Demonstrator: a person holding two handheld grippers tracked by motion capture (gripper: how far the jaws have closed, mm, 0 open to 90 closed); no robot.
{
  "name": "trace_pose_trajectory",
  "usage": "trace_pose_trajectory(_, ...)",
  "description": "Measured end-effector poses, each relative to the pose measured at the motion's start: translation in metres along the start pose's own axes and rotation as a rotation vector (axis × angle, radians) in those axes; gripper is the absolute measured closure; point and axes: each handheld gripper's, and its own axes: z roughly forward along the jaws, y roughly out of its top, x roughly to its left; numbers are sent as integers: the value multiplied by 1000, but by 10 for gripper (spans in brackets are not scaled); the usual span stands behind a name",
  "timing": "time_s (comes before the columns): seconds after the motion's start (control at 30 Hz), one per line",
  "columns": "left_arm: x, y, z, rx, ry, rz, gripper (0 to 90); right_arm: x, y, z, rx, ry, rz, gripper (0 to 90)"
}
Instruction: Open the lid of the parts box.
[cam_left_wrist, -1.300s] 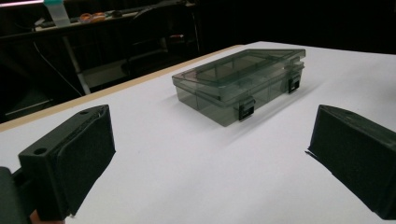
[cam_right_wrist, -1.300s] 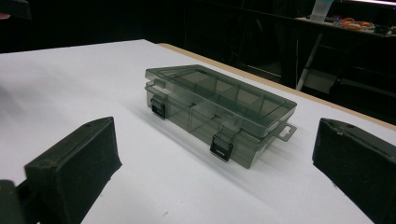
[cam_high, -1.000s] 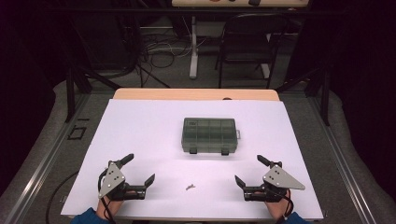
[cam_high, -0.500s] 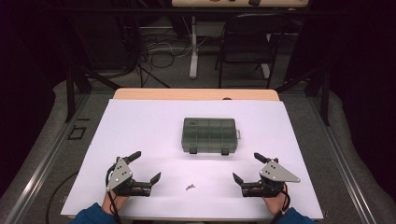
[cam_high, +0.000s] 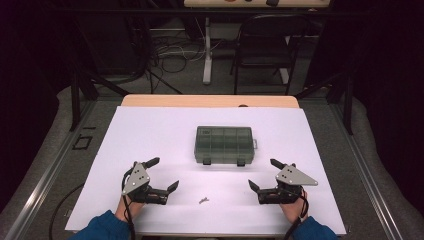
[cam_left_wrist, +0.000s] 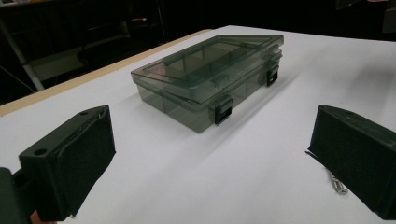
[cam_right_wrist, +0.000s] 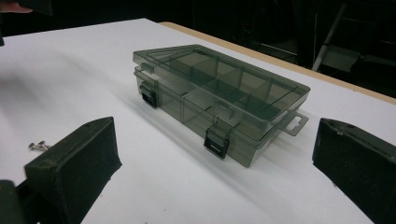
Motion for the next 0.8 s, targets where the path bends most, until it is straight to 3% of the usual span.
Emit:
trace_pose_trajectory(0.17, 3, 2, 7, 17, -18, -3, 0, -2, 2, 5, 10, 0, -13, 0)
trace_pose_trajectory(0.2, 4, 3, 9, 17, -22, -10, 0, -2, 1, 8, -17, -6, -10, 0)
trace_pose_trajectory(0.23, 3, 3, 9, 19, -17, -10, 0, -2, 2, 7, 10, 5, -20, 0)
trace_pose_trajectory(0.43, 6, 8, 17, 43, -44, -9, 0, -2, 4, 13, 42, -3, -58, 0)
trace_pose_trajectory(0.8, 15, 19, 33, 61, -70, -23, 0, -9, 11, 21, 43, 9, -55, 0)
